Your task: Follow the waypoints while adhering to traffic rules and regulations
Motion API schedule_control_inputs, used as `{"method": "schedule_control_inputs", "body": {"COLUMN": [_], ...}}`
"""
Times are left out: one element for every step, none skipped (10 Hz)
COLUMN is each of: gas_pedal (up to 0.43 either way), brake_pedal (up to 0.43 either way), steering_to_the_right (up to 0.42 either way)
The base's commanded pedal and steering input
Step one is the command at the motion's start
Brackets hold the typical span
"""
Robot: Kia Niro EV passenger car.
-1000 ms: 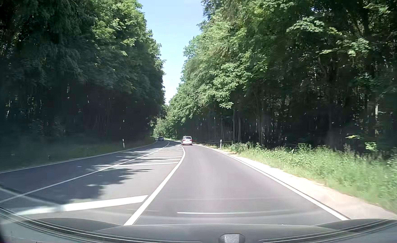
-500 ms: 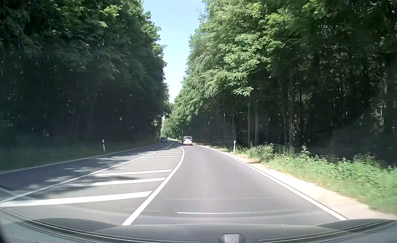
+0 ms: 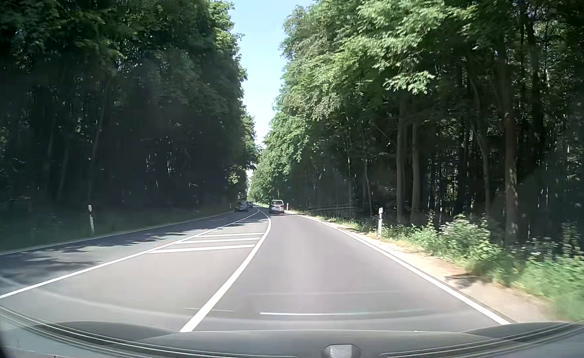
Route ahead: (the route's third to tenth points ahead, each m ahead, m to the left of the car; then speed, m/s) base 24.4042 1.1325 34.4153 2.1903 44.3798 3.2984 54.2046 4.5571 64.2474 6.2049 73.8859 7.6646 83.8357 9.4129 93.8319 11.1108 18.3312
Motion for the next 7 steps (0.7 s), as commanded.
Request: {"method": "schedule_control_inputs", "body": {"gas_pedal": [0.150, 0.150, 0.150, 0.150, 0.150, 0.150, 0.150], "brake_pedal": [0.030, 0.030, 0.030, 0.030, 0.030, 0.030, 0.030], "steering_to_the_right": [-0.016, -0.016, -0.015, -0.015, -0.015, -0.015, -0.015]}}
